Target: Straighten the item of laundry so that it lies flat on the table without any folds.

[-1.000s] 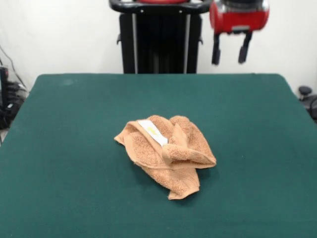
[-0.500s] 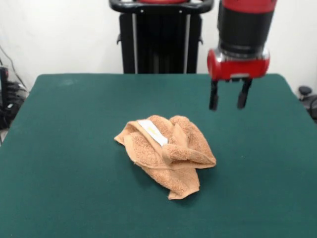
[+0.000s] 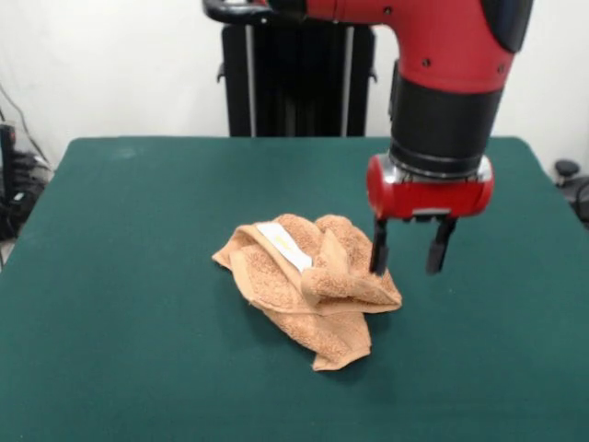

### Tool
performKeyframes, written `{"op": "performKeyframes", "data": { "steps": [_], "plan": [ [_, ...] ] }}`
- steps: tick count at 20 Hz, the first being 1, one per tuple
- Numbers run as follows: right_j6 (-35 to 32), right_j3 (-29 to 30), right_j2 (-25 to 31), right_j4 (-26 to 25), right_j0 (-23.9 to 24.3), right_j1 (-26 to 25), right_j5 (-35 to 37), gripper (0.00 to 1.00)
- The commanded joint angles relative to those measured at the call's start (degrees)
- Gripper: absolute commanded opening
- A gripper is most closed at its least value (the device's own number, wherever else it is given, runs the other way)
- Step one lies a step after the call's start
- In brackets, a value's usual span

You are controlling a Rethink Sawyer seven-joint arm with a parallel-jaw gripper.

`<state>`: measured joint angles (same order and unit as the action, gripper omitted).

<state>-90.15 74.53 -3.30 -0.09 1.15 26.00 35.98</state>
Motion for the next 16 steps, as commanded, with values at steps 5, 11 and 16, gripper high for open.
{"op": "performKeyframes", "data": {
  "steps": [5,11,16],
  "plan": [
    [-6.47,-9.21,1.62,-0.42,0.23,-6.21,6.94,1.0],
    [-5.16,-7.3,2.35,-0.95,1.95,-6.74,3.87,1.0],
    [-4.96,-7.76,2.77,-1.1,2.45,-7.81,3.25,1.0]
  ]
}}
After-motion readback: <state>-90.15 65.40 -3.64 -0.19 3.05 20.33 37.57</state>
